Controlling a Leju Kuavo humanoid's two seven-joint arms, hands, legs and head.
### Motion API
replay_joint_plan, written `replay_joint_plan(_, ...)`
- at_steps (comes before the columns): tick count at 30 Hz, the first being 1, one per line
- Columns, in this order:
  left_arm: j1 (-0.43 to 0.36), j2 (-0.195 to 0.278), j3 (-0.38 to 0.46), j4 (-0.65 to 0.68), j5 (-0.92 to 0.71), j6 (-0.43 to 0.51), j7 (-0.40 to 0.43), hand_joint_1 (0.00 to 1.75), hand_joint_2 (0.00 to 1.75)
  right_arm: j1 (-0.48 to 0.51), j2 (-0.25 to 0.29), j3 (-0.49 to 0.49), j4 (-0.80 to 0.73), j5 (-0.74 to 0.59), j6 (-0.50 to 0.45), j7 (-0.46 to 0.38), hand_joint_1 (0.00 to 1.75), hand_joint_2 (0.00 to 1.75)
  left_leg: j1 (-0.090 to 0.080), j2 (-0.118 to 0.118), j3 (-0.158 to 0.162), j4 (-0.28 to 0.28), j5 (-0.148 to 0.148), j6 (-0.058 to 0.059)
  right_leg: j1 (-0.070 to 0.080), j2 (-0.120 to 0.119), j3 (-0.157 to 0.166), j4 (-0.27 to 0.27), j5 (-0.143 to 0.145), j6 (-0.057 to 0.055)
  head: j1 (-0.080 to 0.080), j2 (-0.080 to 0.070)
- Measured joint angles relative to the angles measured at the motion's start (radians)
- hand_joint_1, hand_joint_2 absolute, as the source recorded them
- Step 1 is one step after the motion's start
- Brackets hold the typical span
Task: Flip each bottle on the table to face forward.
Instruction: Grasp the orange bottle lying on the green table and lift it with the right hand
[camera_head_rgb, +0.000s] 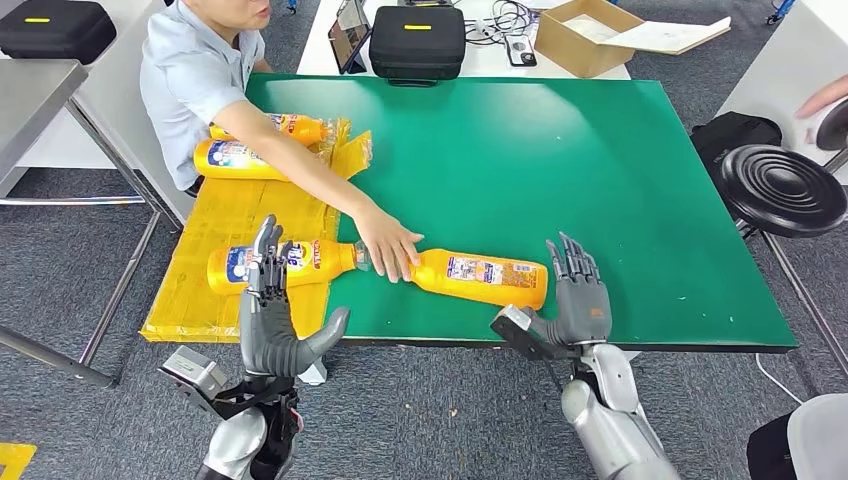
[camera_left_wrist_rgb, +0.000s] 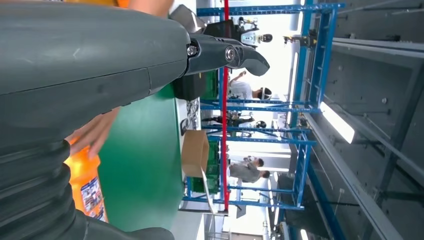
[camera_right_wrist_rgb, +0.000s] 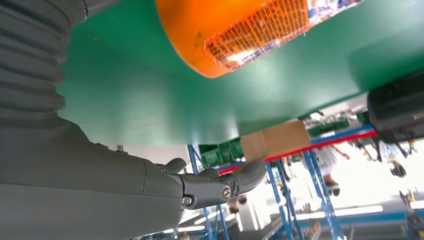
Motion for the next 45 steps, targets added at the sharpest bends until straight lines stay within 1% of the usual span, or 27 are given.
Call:
replay_joint_plan(7,-0.045,-0.011,-0.029,0.050,-0.007,0.018,0.001,0.00,1.75,-0.121,0.025,-0.001,0.168,-0.009,0.056,0.014,0.00,1.75,0.000,0.000,0.000,0.000,0.000,0.000,0.000,0.000,0.000,0.000,0.000,0.000,0.000,0.000)
replay_joint_plan(14,-0.090,-0.019,-0.051,0.100,0.010,0.018,0.010,0.00,1.75,-0.192,0.052,-0.001,0.290,0.008,0.094,0.035,0.00,1.75,0.000,0.000,0.000,0.000,0.000,0.000,0.000,0.000,0.000,0.000,0.000,0.000,0.000,0.000)
replay_joint_plan(20,-0.113,-0.024,-0.064,0.128,0.017,0.017,0.013,0.00,1.75,-0.212,0.063,-0.001,0.345,0.000,0.130,0.036,0.00,1.75,0.000,0.000,0.000,0.000,0.000,0.000,0.000,0.000,0.000,0.000,0.000,0.000,0.000,0.000)
replay_joint_plan(31,-0.130,-0.025,-0.078,0.146,0.025,0.015,0.015,0.00,1.75,-0.223,0.069,-0.001,0.383,0.003,0.145,0.035,0.00,1.75,0.000,0.000,0.000,0.000,0.000,0.000,0.000,0.000,0.000,0.000,0.000,0.000,0.000,0.000)
replay_joint_plan(37,-0.152,-0.029,-0.084,0.167,0.031,-0.003,0.026,0.00,1.75,-0.232,0.078,0.000,0.399,0.025,0.161,0.043,0.00,1.75,0.000,0.000,0.000,0.000,0.000,0.000,0.000,0.000,0.000,0.000,0.000,0.000,0.000,0.000)
replay_joint_plan(38,-0.157,-0.031,-0.086,0.171,0.032,-0.006,0.026,0.00,1.75,-0.235,0.080,0.000,0.401,0.029,0.166,0.047,0.24,1.75,0.000,0.000,0.000,0.000,0.000,0.000,0.000,0.000,0.000,0.000,0.000,0.000,0.000,0.000)
replay_joint_plan(41,-0.169,-0.034,-0.095,0.183,0.040,-0.013,0.028,0.00,1.75,-0.244,0.082,0.002,0.409,0.036,0.186,0.054,1.29,1.75,0.000,0.000,0.000,0.000,0.000,0.000,0.000,0.000,0.000,0.000,0.000,0.000,0.000,0.000)
replay_joint_plan(42,-0.173,-0.034,-0.098,0.186,0.044,-0.015,0.028,0.00,1.75,-0.246,0.082,0.002,0.411,0.038,0.194,0.054,1.42,1.75,0.000,0.000,0.000,0.000,0.000,0.000,0.000,0.000,0.000,0.000,0.000,0.000,0.000,0.000)
replay_joint_plan(45,-0.183,-0.035,-0.103,0.200,0.057,-0.020,0.029,0.00,1.75,-0.251,0.081,0.002,0.417,0.040,0.216,0.052,1.44,1.75,0.000,0.000,0.000,0.000,0.000,0.000,0.000,0.000,0.000,0.000,0.000,0.000,0.000,0.000)
